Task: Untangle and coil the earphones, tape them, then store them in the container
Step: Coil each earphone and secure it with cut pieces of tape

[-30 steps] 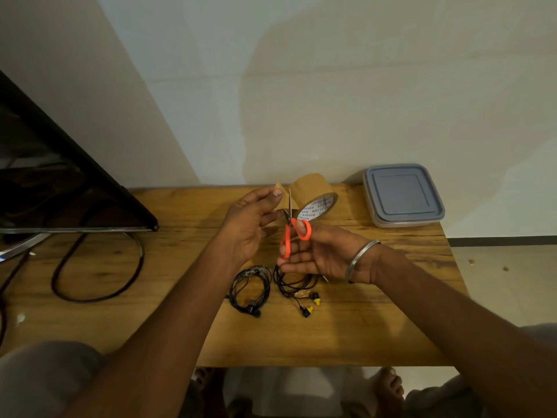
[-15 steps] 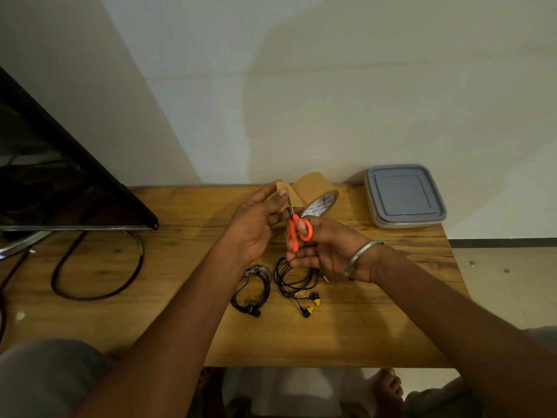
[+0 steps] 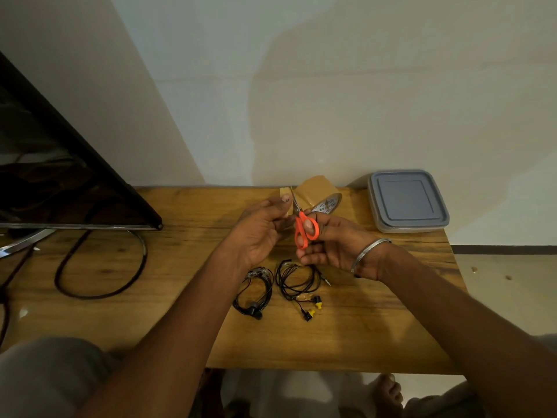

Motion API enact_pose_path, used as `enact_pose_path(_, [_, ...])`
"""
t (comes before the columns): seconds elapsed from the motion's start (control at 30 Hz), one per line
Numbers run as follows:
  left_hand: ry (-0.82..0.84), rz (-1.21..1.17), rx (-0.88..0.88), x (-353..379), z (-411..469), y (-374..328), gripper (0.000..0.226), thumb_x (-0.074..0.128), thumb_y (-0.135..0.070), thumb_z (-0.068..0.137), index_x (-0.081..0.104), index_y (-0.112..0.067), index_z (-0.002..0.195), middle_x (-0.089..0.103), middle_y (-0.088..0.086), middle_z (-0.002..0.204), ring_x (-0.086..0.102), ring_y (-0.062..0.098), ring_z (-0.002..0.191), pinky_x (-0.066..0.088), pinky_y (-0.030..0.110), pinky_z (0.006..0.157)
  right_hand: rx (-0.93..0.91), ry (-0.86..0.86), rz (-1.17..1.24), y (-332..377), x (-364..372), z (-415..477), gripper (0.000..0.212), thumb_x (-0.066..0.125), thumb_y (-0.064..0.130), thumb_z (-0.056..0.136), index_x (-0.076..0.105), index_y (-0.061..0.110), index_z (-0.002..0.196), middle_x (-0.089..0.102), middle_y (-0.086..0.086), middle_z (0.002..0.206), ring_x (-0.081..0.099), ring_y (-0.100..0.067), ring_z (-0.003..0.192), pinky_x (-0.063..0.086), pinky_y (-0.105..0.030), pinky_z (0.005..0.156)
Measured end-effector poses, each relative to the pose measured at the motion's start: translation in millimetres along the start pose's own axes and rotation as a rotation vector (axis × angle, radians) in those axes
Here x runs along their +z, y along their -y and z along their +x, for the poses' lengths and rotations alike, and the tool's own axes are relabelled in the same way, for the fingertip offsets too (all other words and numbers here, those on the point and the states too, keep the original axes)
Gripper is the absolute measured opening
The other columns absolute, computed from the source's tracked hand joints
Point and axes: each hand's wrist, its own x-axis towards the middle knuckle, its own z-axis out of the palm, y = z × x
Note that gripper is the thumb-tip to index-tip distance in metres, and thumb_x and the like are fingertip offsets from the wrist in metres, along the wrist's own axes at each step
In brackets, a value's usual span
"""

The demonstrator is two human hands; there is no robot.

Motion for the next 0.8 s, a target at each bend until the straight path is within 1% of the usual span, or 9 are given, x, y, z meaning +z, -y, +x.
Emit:
enact_pose_path(0.07, [0.029,0.016,0.012,-2,-1,-1,0.043,0.072,-0.022,0.079,0.061,-0.003,0.117,0.068,0.017,0.112,0.065,0.022,0.091,0.055,0.039,0.090,0.018,0.039,-0.007,3,1,-1,0.073,0.092,0.040,0.060,0.056,0.005,0.114,0.067,-0.013,0.090,0.070,-0.027,0.083,0.060,-0.036,0.075])
enact_pose_path(0.13, [0.064,0.021,0.029,-3,-2,-2,0.036,0.070,-0.022,0.081,0.062,-0.004,0.110,0.067,0.012,0.102,0.065,0.021,0.087,0.057,0.033,0.081,0.019,0.060,-0.009,7,4,-3,0.076,0.091,0.044,0.059,0.056,0.006,0.114,0.067,-0.014,0.092,0.070,-0.028,0.086,0.060,-0.037,0.078])
enact_pose_path(0.23, [0.074,0.029,0.043,1,-4,0,0.042,0.068,-0.025,0.082,0.060,-0.002,0.116,0.065,0.012,0.102,0.065,0.020,0.088,0.056,0.033,0.080,-0.015,0.032,-0.033,16,8,-5,0.077,0.092,0.046,0.058,0.056,0.004,0.112,0.067,-0.014,0.093,0.069,-0.027,0.086,0.061,-0.036,0.079])
enact_pose_path(0.33, [0.045,-0.023,0.041,8,-5,1,0.053,0.065,-0.024,0.084,0.057,0.005,0.128,0.069,0.011,0.101,0.070,0.019,0.084,0.048,0.038,0.090,-0.036,0.010,-0.134,40,4,-18,0.065,0.085,0.036,0.071,0.056,0.000,0.116,0.067,-0.016,0.096,0.069,-0.028,0.090,0.060,-0.037,0.081])
enact_pose_path(0.4, [0.010,-0.054,0.050,11,-5,2,0.043,0.061,-0.022,0.089,0.059,0.002,0.124,0.074,0.003,0.088,0.073,0.022,0.090,0.043,0.039,0.095,0.007,-0.075,-0.409,63,-1,-35,0.042,0.075,0.020,0.083,0.059,-0.004,0.113,0.069,-0.016,0.094,0.070,-0.028,0.087,0.060,-0.035,0.078])
enact_pose_path(0.47, [-0.025,-0.073,0.048,10,-4,3,0.032,0.057,-0.022,0.095,0.061,-0.003,0.122,0.074,-0.001,0.085,0.070,0.030,0.107,0.045,0.037,0.097,0.145,-0.214,-0.808,74,-13,-50,0.022,0.072,0.014,0.085,0.065,0.007,0.105,0.075,-0.009,0.088,0.073,-0.027,0.080,0.061,-0.033,0.069])
enact_pose_path(0.6, [-0.125,-0.084,0.059,10,-3,2,0.032,0.061,-0.023,0.093,0.062,-0.008,0.122,0.072,0.006,0.098,0.068,0.031,0.112,0.046,0.047,0.106,0.524,-0.359,-1.460,49,-22,-45,0.024,0.075,0.030,0.086,0.069,0.014,0.102,0.077,-0.007,0.088,0.072,-0.020,0.071,0.061,-0.033,0.071])
enact_pose_path(0.7, [-0.169,-0.076,0.077,12,-8,1,0.023,0.065,-0.020,0.091,0.061,-0.011,0.111,0.075,0.007,0.095,0.071,0.031,0.106,0.052,0.049,0.100,0.466,-0.490,-1.704,21,-25,-27,0.036,0.072,0.031,0.086,0.062,0.013,0.116,0.066,-0.010,0.112,0.064,-0.025,0.098,0.057,-0.037,0.084])
enact_pose_path(0.8, [-0.180,0.012,0.112,10,-21,-4,0.009,0.066,-0.018,0.091,0.064,-0.011,0.098,0.075,0.005,0.084,0.073,0.031,0.098,0.058,0.044,0.090,0.366,-0.602,-1.731,14,-28,-20,0.038,0.072,0.027,0.088,0.056,0.014,0.120,0.062,-0.010,0.116,0.062,-0.027,0.102,0.056,-0.039,0.087])
